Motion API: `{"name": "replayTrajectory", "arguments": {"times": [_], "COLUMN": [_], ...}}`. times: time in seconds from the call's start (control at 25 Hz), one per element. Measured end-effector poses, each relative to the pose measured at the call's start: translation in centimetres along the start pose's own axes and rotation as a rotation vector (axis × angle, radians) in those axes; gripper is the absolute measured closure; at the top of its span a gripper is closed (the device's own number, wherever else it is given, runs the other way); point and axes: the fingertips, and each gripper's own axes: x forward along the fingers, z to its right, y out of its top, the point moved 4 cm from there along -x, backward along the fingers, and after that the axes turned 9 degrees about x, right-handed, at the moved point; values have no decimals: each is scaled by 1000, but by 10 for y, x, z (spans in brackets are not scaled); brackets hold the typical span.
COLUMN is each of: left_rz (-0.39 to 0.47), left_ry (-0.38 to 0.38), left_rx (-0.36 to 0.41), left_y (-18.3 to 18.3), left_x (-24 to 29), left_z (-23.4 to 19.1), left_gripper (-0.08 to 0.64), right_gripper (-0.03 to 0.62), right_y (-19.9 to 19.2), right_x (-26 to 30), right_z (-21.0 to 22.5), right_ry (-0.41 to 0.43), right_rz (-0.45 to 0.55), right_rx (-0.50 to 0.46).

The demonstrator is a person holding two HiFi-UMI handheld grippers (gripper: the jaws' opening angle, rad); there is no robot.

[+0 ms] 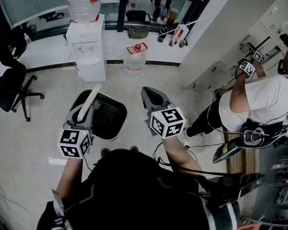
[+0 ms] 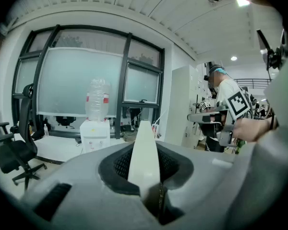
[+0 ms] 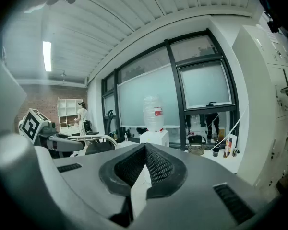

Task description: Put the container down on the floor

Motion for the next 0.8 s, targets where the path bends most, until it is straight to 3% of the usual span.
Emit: {"name": "replayTrajectory", "arguments": {"times": [0.8], "left_rz": [18], "left_ry": [-7], "left_rx": [-14], "left_y": [1], "left_x": [6], "left_z": [-2], "left_gripper": [495], "right_gripper": [584], "right_y": [5], "right_x": [4], "right_z": [-6], "right_ry": [-12], "right_rz": [11], "right_rx": [-16]}}
